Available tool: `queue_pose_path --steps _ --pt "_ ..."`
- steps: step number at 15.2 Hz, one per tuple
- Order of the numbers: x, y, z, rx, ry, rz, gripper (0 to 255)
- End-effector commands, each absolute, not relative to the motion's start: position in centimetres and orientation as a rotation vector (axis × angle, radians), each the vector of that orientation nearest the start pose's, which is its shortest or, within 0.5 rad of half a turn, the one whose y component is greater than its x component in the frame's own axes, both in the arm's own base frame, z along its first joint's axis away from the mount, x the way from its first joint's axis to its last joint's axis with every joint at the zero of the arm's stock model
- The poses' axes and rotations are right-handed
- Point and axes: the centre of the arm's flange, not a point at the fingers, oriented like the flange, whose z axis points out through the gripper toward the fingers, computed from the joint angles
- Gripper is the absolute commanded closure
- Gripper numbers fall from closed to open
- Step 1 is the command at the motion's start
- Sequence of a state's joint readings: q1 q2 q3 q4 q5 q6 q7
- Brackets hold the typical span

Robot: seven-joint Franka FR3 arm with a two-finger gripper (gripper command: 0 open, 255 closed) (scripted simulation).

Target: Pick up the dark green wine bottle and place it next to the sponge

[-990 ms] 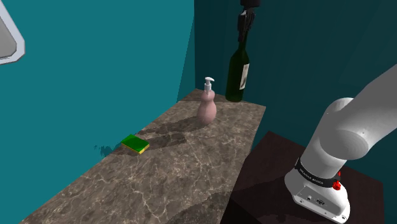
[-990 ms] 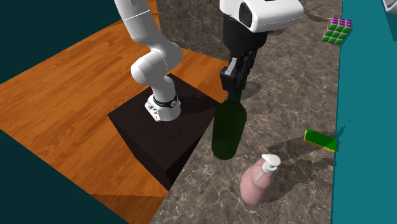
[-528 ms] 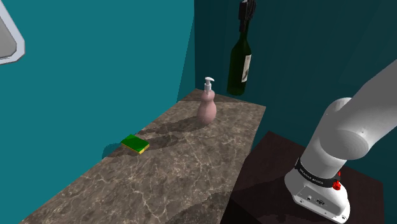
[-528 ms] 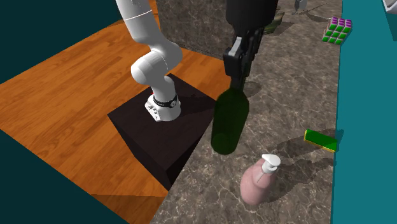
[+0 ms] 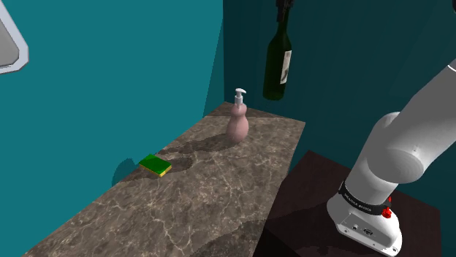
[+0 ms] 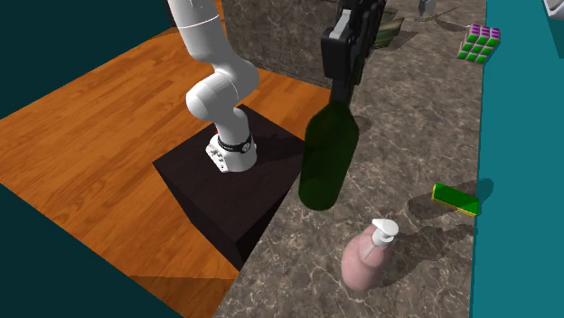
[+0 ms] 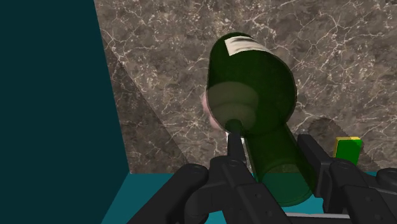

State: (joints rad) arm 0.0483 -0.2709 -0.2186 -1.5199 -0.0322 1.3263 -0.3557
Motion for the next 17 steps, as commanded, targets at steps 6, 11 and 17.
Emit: queue_pose_path --steps 6,11,17 --pt "42.1 -9.8 79.2 -3.118 -0.285 -0.118 255" --pt "42.1 -9.8 81.9 -3.118 -0.285 -0.118 255" --pt "42.1 -9.8 85.0 -3.118 -0.285 -0.118 255"
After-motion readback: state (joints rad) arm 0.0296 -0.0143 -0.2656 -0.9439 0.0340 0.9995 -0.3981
